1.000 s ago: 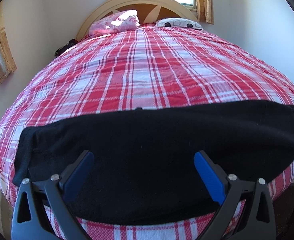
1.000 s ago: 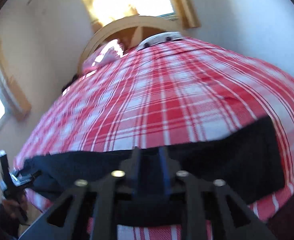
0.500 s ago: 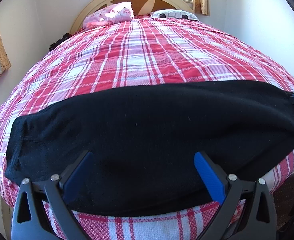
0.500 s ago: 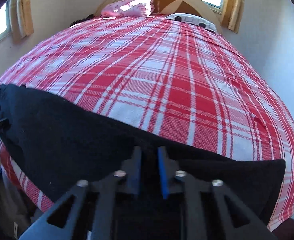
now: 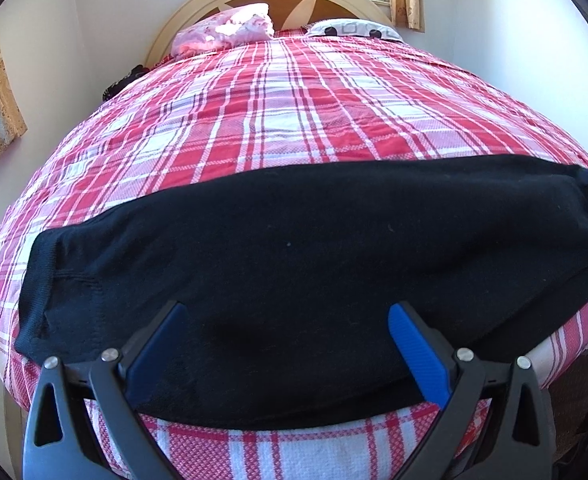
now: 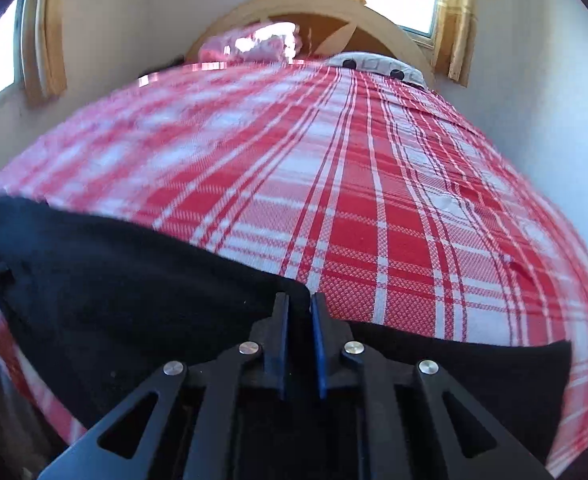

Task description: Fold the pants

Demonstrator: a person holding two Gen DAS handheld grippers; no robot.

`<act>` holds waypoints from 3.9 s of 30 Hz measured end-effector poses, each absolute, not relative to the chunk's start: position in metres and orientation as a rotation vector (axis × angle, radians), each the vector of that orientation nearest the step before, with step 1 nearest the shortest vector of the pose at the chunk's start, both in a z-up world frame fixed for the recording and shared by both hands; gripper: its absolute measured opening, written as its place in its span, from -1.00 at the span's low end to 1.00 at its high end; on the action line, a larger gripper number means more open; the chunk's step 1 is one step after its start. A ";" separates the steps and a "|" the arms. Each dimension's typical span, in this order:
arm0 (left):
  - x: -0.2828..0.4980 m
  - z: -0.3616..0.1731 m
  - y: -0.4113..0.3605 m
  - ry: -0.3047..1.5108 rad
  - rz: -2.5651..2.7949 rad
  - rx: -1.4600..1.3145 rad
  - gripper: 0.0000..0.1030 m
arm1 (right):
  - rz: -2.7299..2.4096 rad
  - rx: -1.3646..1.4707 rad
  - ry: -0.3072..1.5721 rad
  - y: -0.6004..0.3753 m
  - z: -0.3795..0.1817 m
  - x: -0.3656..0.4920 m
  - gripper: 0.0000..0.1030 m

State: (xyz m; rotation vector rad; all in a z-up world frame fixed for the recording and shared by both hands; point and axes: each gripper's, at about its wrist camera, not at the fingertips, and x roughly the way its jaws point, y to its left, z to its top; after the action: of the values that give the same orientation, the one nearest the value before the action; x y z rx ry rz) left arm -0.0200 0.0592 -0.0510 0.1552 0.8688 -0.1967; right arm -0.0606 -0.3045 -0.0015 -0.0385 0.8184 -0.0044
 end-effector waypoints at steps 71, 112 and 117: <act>-0.005 -0.065 0.219 0.804 0.158 0.078 1.00 | -0.509 0.246 0.672 -0.336 -0.029 -0.161 0.45; 0.013 -0.052 0.226 0.752 0.205 0.010 0.88 | 0.724 0.377 0.786 -0.063 -0.005 0.048 0.47; 0.003 -0.067 0.230 0.757 0.233 -0.029 0.93 | 0.764 0.328 0.898 -0.022 -0.038 0.084 0.30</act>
State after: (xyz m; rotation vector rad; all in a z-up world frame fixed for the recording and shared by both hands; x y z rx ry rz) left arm 0.0031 0.2303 -0.0675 -0.0286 0.7573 0.2333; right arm 0.0839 -0.0220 -0.0384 0.3281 0.8984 0.7635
